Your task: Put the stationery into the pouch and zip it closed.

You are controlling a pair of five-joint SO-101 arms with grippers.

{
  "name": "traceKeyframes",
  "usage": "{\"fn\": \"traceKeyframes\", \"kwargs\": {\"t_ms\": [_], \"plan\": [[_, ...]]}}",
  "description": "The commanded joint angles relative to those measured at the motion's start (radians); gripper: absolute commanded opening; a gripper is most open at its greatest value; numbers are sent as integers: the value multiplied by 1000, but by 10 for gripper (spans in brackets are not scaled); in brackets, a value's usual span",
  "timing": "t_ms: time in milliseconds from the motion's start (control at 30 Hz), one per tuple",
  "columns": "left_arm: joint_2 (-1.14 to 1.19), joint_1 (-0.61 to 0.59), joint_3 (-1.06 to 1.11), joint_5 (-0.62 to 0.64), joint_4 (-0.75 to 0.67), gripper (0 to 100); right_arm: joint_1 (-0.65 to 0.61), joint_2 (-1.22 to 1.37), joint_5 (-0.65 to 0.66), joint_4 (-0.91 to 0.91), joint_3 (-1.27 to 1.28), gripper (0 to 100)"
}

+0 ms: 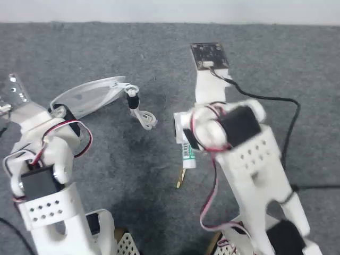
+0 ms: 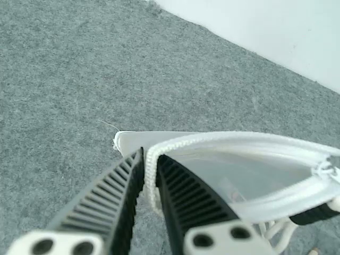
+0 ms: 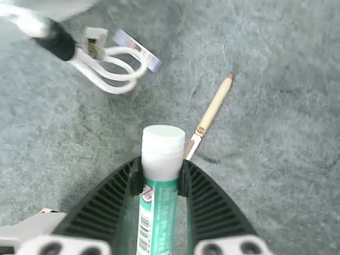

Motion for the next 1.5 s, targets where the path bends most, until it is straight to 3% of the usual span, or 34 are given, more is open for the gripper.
{"fn": "traceKeyframes", "kwargs": {"t_ms": [0, 233, 800, 1167, 1467], "plan": [[-23, 3, -8, -11, -29, 10, -4, -145, 17, -25, 40, 6], [-23, 5, -8, -11, -29, 10, -13, -338, 9, -274, 290, 6], [-23, 5, -8, -11, -29, 10, -176, -748, -233, -888, 875, 6], [-23, 5, -8, -11, -28, 10, -176, -969, -221, -1262, 1175, 6], [-25, 69, 8, -14, -29, 10, -176, -993, -25, -1491, 1263, 6]]}}
